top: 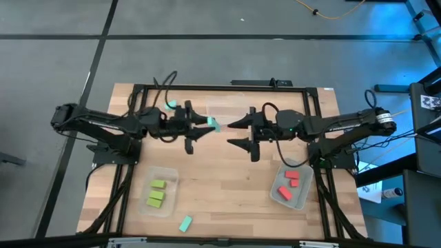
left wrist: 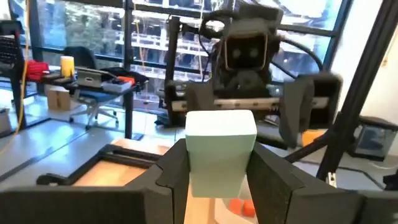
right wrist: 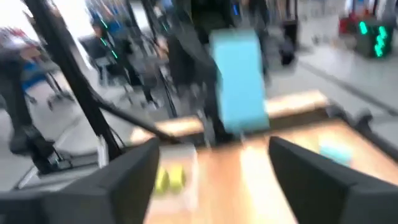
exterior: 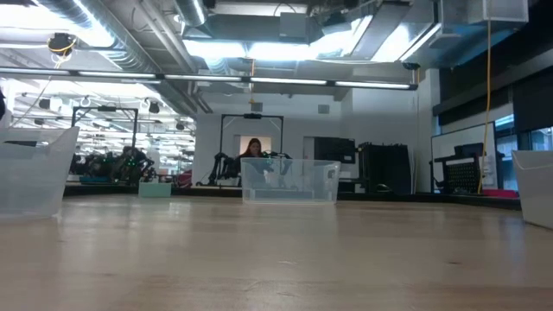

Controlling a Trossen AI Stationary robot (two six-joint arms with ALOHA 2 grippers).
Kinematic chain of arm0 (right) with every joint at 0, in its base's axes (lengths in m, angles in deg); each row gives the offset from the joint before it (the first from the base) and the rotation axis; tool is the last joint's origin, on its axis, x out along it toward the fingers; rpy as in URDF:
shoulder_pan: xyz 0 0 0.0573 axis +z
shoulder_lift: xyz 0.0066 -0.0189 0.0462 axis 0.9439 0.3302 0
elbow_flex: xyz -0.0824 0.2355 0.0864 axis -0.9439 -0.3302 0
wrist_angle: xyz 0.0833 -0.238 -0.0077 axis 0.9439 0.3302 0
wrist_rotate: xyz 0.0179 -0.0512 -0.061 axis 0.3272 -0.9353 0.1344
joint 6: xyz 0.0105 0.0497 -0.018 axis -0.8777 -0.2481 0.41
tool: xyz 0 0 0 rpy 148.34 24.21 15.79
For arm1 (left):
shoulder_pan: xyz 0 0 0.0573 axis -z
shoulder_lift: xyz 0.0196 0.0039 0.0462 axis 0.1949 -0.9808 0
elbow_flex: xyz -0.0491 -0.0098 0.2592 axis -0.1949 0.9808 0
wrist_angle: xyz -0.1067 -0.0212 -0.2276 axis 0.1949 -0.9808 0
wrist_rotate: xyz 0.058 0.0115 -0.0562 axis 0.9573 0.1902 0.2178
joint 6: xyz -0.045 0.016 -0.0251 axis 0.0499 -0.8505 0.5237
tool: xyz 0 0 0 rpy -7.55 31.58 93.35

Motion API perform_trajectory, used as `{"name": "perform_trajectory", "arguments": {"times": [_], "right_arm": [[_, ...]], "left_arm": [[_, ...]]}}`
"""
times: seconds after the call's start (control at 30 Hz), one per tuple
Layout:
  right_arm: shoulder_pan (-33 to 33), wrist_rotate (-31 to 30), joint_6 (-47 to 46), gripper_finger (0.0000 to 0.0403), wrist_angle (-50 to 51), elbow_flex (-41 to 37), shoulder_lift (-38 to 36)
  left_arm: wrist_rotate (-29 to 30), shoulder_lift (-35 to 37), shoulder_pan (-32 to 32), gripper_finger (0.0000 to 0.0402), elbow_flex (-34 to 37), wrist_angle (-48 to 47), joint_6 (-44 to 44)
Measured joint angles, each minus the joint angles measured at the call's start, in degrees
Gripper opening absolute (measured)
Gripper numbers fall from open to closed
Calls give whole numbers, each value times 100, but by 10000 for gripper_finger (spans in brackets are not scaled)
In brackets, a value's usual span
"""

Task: Sort & place blocks by color
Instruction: Put the top right blue block into the top transparent bin

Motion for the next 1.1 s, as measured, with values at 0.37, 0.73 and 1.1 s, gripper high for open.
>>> {"name": "perform_trajectory", "arguments": {"times": [0.37,0.73,1.1], "right_arm": [[-25,-311,-285,363,1448,-27,-558],[-27,-516,-328,365,1776,-27,-600],[-27,-516,-435,365,1767,-27,-600]], "left_arm": [[-45,1472,-37,120,977,-666,255],[-146,2359,-16,120,1852,-15,647],[33,2352,-13,120,1852,-31,804]]}}
